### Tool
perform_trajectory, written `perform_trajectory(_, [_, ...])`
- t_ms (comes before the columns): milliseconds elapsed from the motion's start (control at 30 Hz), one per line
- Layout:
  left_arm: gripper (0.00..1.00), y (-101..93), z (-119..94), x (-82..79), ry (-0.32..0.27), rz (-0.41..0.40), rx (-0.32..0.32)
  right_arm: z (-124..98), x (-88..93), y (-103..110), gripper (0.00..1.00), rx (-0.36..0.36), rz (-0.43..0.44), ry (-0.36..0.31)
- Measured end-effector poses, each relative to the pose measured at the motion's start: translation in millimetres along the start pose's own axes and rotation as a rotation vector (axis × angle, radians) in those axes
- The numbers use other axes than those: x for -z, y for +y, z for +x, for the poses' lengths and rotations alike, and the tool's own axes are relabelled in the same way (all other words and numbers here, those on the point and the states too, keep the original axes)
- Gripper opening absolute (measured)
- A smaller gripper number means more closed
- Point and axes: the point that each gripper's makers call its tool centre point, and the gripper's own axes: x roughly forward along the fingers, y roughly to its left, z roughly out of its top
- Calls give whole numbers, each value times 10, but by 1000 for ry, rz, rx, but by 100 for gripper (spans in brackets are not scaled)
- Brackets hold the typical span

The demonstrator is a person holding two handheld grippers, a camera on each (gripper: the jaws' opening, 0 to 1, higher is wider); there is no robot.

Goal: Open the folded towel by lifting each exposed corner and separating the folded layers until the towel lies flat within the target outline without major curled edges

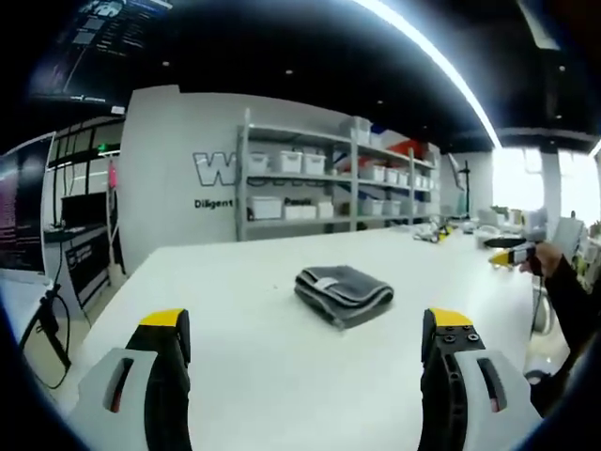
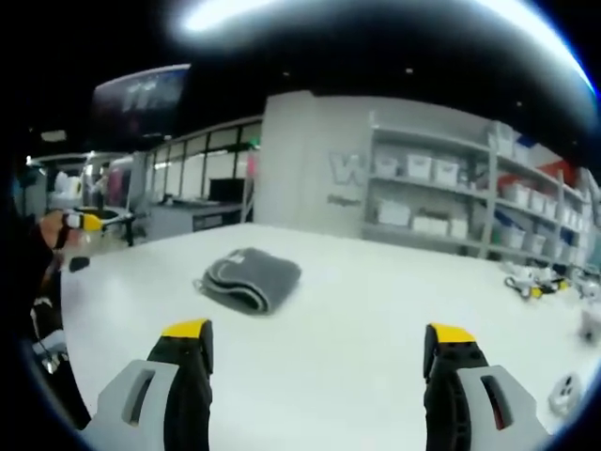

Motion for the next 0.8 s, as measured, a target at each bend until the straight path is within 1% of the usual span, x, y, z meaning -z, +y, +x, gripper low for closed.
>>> perform_trajectory(167, [100, 48, 176, -2, 13, -6, 12, 94, 11, -58, 94, 7, -22, 21])
perform_trajectory(333, [99, 90, 329, -21, 28, -2, 19, 154, 12, -155, 95, 18, -8, 31])
perform_trajectory(433, [99, 81, 401, -37, 23, -3, 32, 224, 27, -188, 95, 22, -15, 34])
perform_trajectory(533, [99, 73, 464, -42, 30, 2, 34, 300, 56, -190, 95, 14, -23, 53])
perform_trajectory(700, [99, 81, 575, -54, 52, 15, 47, 431, -24, -212, 95, 0, -37, 55])
perform_trajectory(800, [99, 133, 646, -63, 56, -2, 43, 497, -91, -209, 96, -8, -46, 53])
